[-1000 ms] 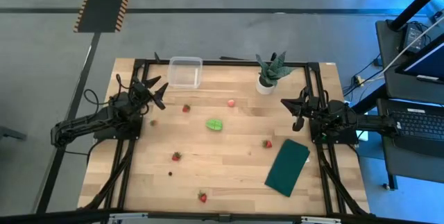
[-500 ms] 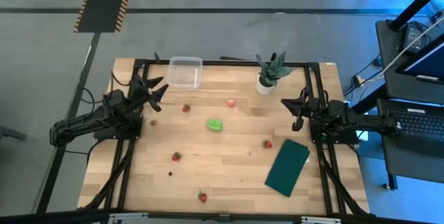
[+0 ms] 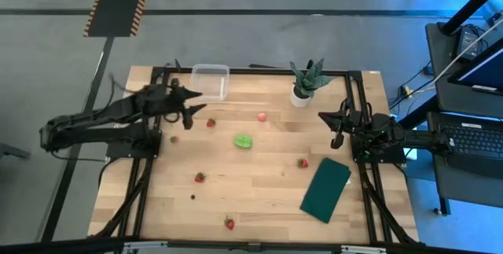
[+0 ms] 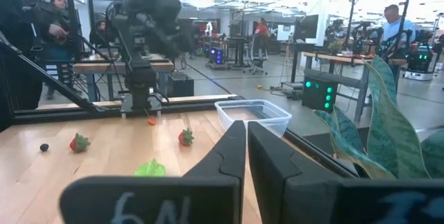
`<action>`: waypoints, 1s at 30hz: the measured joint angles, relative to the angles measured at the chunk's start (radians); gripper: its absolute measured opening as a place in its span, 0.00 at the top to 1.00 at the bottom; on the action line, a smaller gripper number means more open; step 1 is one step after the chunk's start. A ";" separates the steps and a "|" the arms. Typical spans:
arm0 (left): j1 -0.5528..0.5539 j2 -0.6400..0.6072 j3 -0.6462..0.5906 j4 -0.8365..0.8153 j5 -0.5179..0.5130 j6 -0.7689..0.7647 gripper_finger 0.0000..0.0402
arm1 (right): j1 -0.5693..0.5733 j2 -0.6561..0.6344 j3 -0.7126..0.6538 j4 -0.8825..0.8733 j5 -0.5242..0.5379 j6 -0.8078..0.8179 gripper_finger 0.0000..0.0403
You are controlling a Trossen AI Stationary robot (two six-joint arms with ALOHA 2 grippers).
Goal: Pick and placing Produce into tupperware
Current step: Put the red strawberry into the transparent container
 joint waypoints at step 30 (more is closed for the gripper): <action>-0.058 0.406 0.166 -0.283 0.014 -0.140 0.51 | 0.000 0.000 0.000 0.000 0.000 -0.053 0.95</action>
